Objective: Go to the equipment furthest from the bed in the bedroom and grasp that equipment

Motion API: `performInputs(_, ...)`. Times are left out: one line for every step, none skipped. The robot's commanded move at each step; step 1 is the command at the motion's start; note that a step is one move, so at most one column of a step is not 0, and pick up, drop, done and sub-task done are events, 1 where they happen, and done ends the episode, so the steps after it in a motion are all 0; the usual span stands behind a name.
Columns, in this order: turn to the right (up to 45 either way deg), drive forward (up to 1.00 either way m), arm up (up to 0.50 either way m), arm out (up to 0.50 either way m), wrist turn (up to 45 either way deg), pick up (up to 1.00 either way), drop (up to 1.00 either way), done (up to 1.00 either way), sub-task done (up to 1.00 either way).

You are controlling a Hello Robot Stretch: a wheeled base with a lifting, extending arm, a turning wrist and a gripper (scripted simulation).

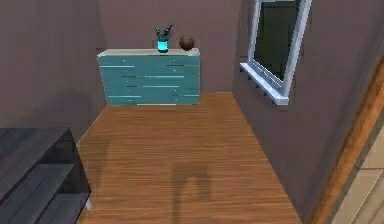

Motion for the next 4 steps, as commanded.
performInputs(0.0,1.00,0.00,0.00,0.0,0.00,0.00,0.00,0.00)
performInputs(0.0,1.00,0.00,0.00,0.0,0.00,0.00,0.00,0.00)
performInputs(-6.0,0.00,0.00,0.00,0.0,0.00,0.00,0.00,0.00)
performInputs(0.0,0.40,0.00,0.00,0.0,0.00,0.00,0.00,0.00)
